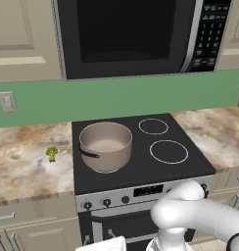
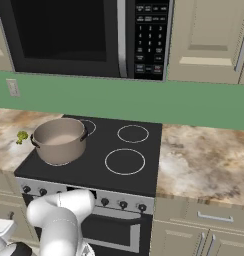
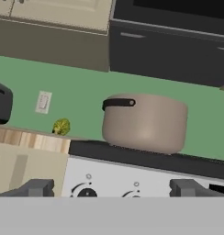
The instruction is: Turn on the burner for the pot on the stove. Wait thirty seconds for the pot to heat up. Then add the broccoli to the pot.
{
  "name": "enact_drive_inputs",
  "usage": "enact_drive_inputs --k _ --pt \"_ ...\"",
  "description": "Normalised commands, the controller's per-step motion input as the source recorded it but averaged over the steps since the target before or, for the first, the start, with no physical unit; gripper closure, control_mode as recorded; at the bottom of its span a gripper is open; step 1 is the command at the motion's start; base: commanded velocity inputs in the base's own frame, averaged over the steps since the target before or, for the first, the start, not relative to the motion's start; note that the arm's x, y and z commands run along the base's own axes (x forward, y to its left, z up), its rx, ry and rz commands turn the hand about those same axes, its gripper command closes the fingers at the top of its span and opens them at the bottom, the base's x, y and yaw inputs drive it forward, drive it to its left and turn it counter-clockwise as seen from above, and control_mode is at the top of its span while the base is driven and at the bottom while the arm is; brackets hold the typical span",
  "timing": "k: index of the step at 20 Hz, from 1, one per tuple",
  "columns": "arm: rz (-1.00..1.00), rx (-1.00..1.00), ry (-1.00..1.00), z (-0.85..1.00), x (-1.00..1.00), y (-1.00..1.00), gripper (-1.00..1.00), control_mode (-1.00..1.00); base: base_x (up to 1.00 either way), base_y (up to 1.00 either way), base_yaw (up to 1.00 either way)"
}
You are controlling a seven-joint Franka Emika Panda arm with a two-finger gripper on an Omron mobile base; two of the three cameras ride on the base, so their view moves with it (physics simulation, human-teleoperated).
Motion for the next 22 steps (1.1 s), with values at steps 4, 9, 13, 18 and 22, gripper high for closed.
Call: enact_drive_inputs --k 4,9,13,18,22 --pt "0.00 0.07 0.00 0.00 0.30 -0.16 -1.00 -1.00 0.00 0.00 0.00" --pt "0.00 0.06 0.00 0.00 0.34 -0.04 -1.00 -1.00 0.00 0.00 0.00" --pt "0.00 0.04 0.00 -0.01 0.30 0.00 -1.00 -1.00 0.00 0.00 0.00" --pt "0.00 0.03 0.00 -0.08 0.21 0.00 -1.00 -1.00 0.00 0.00 0.00" --pt "0.00 0.03 0.01 -0.14 0.11 0.00 -1.00 -1.00 0.00 0.00 0.00"
